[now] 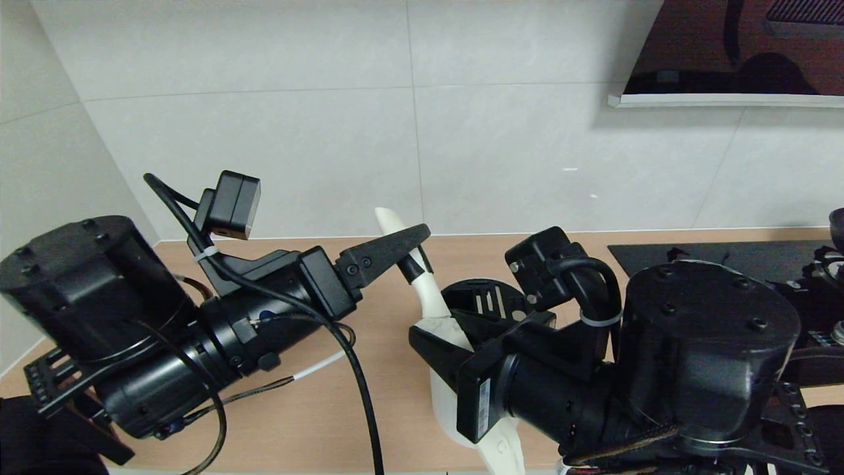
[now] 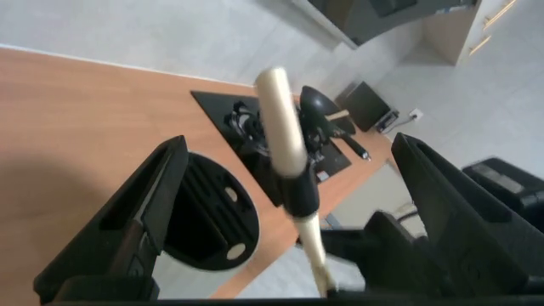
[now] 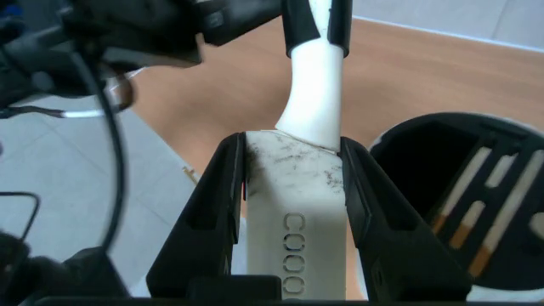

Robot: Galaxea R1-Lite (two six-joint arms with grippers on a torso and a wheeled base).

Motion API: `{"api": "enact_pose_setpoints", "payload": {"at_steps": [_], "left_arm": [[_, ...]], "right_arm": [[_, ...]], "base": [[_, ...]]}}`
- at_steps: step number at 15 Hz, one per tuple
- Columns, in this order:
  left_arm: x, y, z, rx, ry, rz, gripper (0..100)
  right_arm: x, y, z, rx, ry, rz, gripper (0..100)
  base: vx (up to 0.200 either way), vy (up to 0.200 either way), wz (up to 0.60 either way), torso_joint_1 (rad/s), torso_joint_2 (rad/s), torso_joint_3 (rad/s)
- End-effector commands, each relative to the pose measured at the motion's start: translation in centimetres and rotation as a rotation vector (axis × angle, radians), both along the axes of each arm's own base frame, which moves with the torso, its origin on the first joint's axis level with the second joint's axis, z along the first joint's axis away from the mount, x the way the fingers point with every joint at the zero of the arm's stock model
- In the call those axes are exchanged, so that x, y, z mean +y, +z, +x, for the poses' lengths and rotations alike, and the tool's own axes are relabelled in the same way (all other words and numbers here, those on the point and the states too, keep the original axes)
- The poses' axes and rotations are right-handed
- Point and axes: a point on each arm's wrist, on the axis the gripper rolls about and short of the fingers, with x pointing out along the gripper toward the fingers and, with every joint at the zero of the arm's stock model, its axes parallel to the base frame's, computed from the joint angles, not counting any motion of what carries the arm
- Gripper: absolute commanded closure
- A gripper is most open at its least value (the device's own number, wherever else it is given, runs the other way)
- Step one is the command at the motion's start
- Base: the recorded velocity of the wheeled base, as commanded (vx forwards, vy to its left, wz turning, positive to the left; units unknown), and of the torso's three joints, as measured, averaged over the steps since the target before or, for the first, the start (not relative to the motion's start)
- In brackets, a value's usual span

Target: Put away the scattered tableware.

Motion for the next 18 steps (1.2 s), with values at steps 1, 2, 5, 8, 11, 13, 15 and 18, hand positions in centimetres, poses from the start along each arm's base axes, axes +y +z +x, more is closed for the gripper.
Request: {"api": "enact_pose_setpoints", "payload": {"at_steps": [1, 2, 5, 8, 11, 13, 15, 18], "left_arm": [[-0.5, -0.6, -0.1, 0.021, -0.015, 0.013, 0], [-0.6, -0.9, 0.2, 0.03, -0.015, 0.019, 0], [-1.0, -1.3, 0.1, 0.036, -0.026, 0.023, 0], [-1.2, -1.3, 0.0, 0.031, -0.035, 0.02, 0], [-1.5, -1.4, -0.4, 0.031, -0.053, 0.022, 0], [-1.5, -1.6, -0.3, 0.037, -0.053, 0.027, 0], [-1.5, -1.6, -0.3, 0.038, -0.052, 0.028, 100], [-1.6, -1.8, -0.2, 0.043, -0.052, 0.031, 100]], "right_arm": [[0.1, 0.0, 0.0, 0.001, 0.001, 0.0, 100], [0.1, 0.0, 0.0, -0.001, 0.001, 0.004, 100], [0.1, 0.0, 0.0, -0.002, 0.001, 0.003, 100], [0.1, -0.3, 0.0, 0.002, 0.001, -0.005, 100], [0.1, -0.4, -0.2, 0.005, 0.01, -0.009, 100], [0.1, -0.5, -0.3, 0.007, 0.01, -0.013, 100], [0.1, -0.5, -0.3, 0.006, 0.01, -0.011, 100], [0.1, -0.5, -0.3, 0.006, 0.01, -0.014, 100]], "base": [[0.0, 0.0, 0.0, 0.0, 0.0, 0.0], [0.0, 0.0, 0.0, 0.0, 0.0, 0.0], [0.0, 0.0, 0.0, 0.0, 0.0, 0.0], [0.0, 0.0, 0.0, 0.0, 0.0, 0.0], [0.0, 0.0, 0.0, 0.0, 0.0, 0.0], [0.0, 0.0, 0.0, 0.0, 0.0, 0.0], [0.0, 0.0, 0.0, 0.0, 0.0, 0.0], [0.0, 0.0, 0.0, 0.0, 0.0, 0.0]]}}
